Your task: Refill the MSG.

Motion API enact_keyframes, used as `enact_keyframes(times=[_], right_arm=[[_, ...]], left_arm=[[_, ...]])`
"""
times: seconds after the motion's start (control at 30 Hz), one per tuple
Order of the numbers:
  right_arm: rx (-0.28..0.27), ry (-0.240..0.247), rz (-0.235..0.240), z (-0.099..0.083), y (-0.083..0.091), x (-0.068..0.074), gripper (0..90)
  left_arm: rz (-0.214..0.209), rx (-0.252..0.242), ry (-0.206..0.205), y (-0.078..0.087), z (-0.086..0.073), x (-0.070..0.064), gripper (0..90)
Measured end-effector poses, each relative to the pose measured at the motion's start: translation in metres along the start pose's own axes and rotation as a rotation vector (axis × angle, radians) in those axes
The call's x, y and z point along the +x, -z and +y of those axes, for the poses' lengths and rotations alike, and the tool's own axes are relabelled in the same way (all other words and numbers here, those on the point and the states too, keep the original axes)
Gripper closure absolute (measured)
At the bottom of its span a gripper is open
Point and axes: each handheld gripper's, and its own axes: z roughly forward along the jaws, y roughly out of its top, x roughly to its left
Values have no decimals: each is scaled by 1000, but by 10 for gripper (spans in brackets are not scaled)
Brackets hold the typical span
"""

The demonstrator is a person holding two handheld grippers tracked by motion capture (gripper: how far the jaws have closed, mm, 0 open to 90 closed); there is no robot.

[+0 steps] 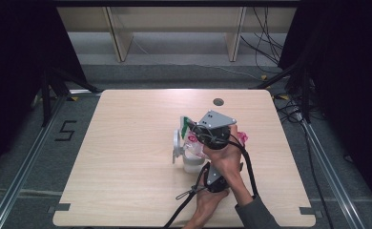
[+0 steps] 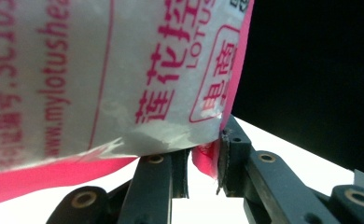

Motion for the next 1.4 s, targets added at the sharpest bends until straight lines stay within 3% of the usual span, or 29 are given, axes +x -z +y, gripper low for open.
enact_keyframes(times=[0.07, 0.1, 0.13, 0.17, 0.27, 0.37, 0.4, 0.43, 0.5, 0.6, 0.63, 0.73, 0.83, 1.1, 1.13, 1.23, 1.27, 1.3, 1.37, 1.4], right_arm=[[5, -6, 6, -1, 0, 0, 899], [7, -15, 10, 0, 0, 0, 899], [12, -24, 23, 0, 2, -1, 899], [-8, -15, 5, 1, 2, -1, 900], [1, 4, 0, 0, -1, 0, 899], [15, -33, 12, 0, 0, 2, 899], [1, -2, 8, 1, 0, 1, 899], [1, -5, 9, 1, 1, 1, 899], [-7, -4, 2, 1, 1, 0, 899], [11, -20, 17, 0, 1, 0, 899], [-3, -4, 4, 0, 0, 0, 899], [3, -9, 17, 1, 1, 0, 899], [-5, -1, 3, 0, 0, 0, 899], [-2, -5, 1, 0, -1, 0, 899], [5, -14, 14, 0, 0, 0, 899], [-7, -1, -4, 1, 1, -1, 899], [-11, 18, -5, 1, 0, -3, 899], [-3, -20, -5, 0, 0, -1, 899], [5, -24, 14, 0, -1, -3, 899], [-2, -10, 2, 0, -1, -4, 899]], left_arm=[[-1, 8, -10, 0, 0, 1, 762], [-4, 46, -45, 3, 1, 3, 762], [2, 37, -45, 3, 1, 3, 763], [0, 35, -46, 3, 1, 3, 763], [7, 8, -2, 1, 0, 0, 762], [7, 7, -12, 1, 0, 1, 763], [8, 6, -12, 1, 0, 1, 763], [0, 1, -9, 1, 0, 1, 763], [0, 47, -48, 3, 1, 3, 763], [2, 38, -43, 3, 0, 3, 763], [2, 19, -17, 2, 0, 1, 763], [-1, 46, -48, 4, 1, 3, 763], [4, 8, -6, 2, 0, 1, 763], [2, 14, -7, 1, 0, 2, 763], [-4, 40, -36, 2, 1, 4, 763], [-4, 46, -43, 2, 1, 4, 763], [-1, 10, -11, -1, 1, 2, 763], [4, 0, 3, -2, 1, 1, 763], [-3, 22, -11, -1, 1, 3, 763], [-7, 47, -38, 0, 2, 5, 763]])
